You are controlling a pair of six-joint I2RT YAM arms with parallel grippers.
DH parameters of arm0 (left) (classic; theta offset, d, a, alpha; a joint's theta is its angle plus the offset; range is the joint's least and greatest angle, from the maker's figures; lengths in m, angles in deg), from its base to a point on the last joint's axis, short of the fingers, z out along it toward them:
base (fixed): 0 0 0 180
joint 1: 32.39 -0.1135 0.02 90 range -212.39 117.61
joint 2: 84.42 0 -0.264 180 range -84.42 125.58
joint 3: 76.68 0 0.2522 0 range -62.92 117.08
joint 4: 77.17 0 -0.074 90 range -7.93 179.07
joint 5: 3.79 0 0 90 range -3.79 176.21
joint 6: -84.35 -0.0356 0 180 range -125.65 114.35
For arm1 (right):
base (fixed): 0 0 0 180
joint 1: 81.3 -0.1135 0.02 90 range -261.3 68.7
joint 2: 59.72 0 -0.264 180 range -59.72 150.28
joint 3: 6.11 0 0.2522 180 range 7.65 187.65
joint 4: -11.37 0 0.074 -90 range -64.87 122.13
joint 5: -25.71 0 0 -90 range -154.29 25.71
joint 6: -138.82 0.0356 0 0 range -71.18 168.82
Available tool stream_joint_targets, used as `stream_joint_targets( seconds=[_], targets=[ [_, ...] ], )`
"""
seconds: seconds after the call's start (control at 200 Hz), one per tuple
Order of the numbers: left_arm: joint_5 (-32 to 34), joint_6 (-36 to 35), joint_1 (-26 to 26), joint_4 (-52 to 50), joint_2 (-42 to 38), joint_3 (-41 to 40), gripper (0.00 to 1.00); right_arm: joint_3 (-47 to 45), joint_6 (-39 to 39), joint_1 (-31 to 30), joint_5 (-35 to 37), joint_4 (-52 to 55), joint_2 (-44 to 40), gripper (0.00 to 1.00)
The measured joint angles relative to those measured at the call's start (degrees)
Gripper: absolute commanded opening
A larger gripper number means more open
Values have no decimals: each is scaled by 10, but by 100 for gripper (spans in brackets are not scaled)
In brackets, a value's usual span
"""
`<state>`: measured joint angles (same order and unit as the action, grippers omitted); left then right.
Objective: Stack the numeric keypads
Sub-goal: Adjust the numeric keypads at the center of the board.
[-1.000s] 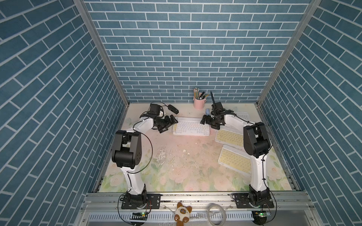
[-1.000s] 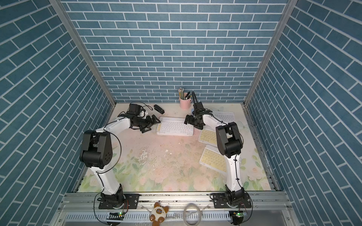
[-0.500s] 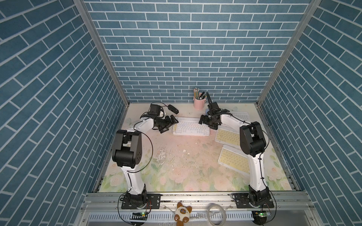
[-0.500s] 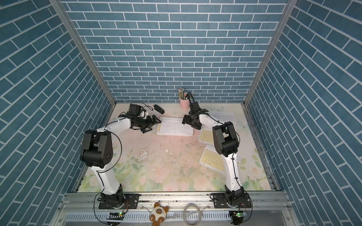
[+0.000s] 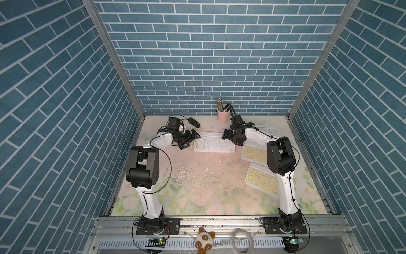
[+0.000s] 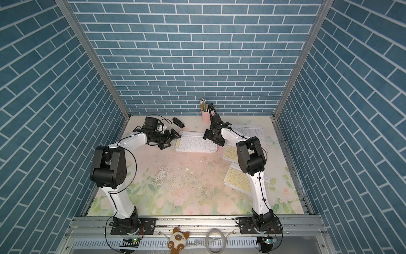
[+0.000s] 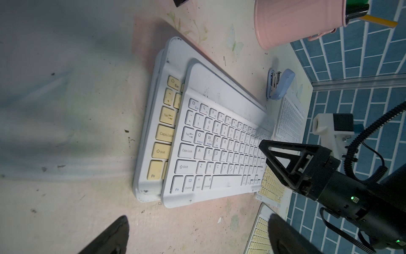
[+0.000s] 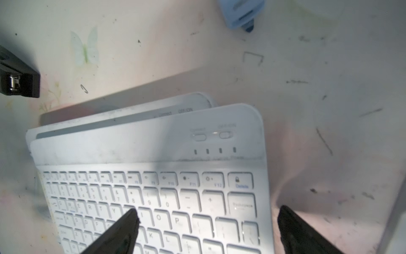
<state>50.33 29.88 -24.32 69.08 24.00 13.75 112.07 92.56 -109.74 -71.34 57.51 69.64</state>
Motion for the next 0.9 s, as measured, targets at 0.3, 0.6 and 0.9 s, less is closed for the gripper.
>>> stream_joint_targets(
  seconds=[0.3, 0.6, 0.9],
  targets=[
    [-6, 9, 0, 15, 0, -9, 100, 28, 16, -8, 7, 14, 15, 99],
    [-14, 16, 0, 23, 0, -15, 100, 34, 33, -13, 18, 21, 26, 99],
    [-15, 18, 0, 24, 0, -16, 100, 48, 44, -14, 24, 26, 31, 99]
  ],
)
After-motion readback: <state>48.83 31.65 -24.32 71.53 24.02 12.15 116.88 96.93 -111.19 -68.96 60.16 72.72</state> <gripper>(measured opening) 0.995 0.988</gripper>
